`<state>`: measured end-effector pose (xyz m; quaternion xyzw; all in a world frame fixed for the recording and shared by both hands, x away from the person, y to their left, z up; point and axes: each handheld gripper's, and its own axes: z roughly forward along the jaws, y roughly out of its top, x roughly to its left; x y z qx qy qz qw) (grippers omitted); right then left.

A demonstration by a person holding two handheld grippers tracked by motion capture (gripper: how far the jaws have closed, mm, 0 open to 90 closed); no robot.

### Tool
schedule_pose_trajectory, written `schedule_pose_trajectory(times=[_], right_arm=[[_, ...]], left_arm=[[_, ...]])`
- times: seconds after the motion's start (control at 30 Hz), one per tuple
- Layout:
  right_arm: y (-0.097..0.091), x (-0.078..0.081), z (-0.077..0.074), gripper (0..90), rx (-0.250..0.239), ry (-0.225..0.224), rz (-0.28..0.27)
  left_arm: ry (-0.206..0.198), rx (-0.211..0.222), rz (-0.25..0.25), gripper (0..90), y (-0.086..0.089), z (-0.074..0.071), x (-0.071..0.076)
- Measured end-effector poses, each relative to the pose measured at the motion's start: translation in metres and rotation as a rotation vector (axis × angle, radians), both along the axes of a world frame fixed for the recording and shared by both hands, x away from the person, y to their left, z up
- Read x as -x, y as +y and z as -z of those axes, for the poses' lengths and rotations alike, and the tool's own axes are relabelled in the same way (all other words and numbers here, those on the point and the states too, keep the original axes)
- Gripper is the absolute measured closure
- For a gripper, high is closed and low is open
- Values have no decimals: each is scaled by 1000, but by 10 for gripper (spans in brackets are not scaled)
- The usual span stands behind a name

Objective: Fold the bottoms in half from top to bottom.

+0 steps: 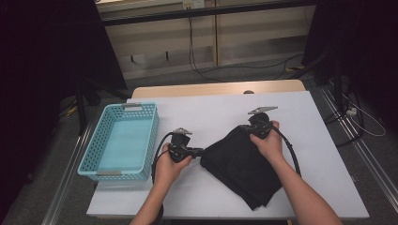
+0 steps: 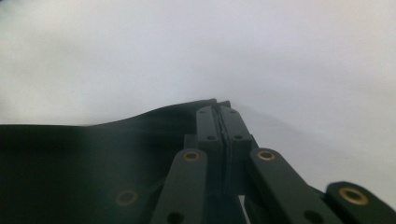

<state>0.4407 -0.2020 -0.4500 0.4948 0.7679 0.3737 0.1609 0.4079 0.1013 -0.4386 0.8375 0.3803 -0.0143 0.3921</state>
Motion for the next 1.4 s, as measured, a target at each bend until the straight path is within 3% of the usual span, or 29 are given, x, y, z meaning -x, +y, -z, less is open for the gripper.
schedule_pose_trajectory(times=[0.1, 0.2, 0.3, 0.43, 0.57, 0.7, 0.97, 1.03, 1.2, 1.27, 1.3, 1.4], right_arm=[[0, -1, 1, 825, -8, -4, 2], [-3, 2, -2, 640, 20, -4, 18], [-6, 7, -7, 556, 22, 3, 9], [-11, 21, -18, 457, -5, -18, -9], [-17, 38, -23, 321, -18, -22, -30], [-23, 56, -24, 255, -16, -39, -42], [-35, 78, -21, 224, -26, -49, -34], [-35, 82, -21, 223, -22, -54, -36], [-35, 90, -23, 218, -8, -60, -50], [-36, 92, -23, 218, -9, -60, -55], [-37, 93, -23, 218, -10, -61, -54], [-39, 96, -23, 217, -4, -63, -58]], left_arm=[[-17, -7, -3, 795, 0, -1, 0], [-37, -14, -6, 612, 3, -3, 0], [-37, -19, -11, 440, 4, -4, 1], [-27, -30, -5, 356, 4, -2, 6], [-19, -38, -15, 328, 2, 1, 9], [-15, -67, -15, 341, -2, 5, 12], [-30, -96, -30, 415, -9, 7, 16], [5, -83, -26, 509, -10, 6, 16], [-1, -104, -35, 608, -14, 6, 20], [53, -87, -14, 756, -16, 7, 20], [49, -93, -12, 794, -16, 7, 20], [69, -91, -22, 824, -17, 5, 18]])
